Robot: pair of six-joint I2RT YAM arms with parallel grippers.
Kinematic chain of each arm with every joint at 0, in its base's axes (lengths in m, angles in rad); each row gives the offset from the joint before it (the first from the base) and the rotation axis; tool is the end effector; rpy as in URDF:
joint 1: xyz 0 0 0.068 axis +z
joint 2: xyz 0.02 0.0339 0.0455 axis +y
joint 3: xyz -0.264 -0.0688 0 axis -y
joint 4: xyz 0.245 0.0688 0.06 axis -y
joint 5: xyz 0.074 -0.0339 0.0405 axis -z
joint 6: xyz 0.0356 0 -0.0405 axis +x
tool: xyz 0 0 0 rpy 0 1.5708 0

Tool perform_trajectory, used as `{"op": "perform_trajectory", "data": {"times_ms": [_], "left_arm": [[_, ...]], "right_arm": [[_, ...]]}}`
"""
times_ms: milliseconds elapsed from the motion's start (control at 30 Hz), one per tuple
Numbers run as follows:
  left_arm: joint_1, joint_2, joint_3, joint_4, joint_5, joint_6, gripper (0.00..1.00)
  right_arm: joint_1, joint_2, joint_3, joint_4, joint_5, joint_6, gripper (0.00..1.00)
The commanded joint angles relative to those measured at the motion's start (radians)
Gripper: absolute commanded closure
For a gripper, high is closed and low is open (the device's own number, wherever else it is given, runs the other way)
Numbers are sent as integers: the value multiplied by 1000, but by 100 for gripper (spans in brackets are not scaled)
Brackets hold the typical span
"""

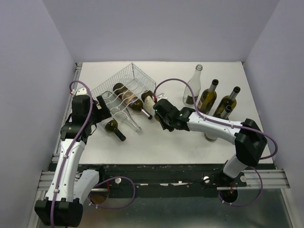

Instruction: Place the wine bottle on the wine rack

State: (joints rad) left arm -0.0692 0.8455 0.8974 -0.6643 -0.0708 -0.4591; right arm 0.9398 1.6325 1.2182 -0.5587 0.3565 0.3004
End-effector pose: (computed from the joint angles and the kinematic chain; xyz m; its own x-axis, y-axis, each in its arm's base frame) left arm 0.1758 -0.0097 0.3207 -0.5191 -0.4071 -0.7516 -0.2441 0.9133 -0.3262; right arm 0.2136 0.2713 0.2446 -0.6554 -0.4270 -0.6230 -0.4678 0.8771 -0.1090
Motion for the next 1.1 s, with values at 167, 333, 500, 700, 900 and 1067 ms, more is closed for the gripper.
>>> {"op": "perform_trajectory", "data": {"times_ms": [167, 333, 500, 700, 900, 1067], "left_arm": [[60, -19, -68, -15, 66, -42, 2], [91, -23, -71, -21, 69, -44, 2], [98, -31, -66, -35, 69, -44, 3], [101, -45, -66, -54, 69, -39, 4], [103, -60, -71, -57, 69, -47, 4], [103, -75, -63, -57, 69, -52, 4]], "right_arm": [[-48, -23, -147, 469, 38, -116, 99], [-88, 0, -195, 652, 0, -191, 99], [-114, 33, -230, 827, -66, -271, 99], [-136, 105, -223, 951, -145, -340, 99], [-156, 174, -177, 1016, -197, -389, 99], [-176, 256, -79, 985, -217, -455, 99]]}}
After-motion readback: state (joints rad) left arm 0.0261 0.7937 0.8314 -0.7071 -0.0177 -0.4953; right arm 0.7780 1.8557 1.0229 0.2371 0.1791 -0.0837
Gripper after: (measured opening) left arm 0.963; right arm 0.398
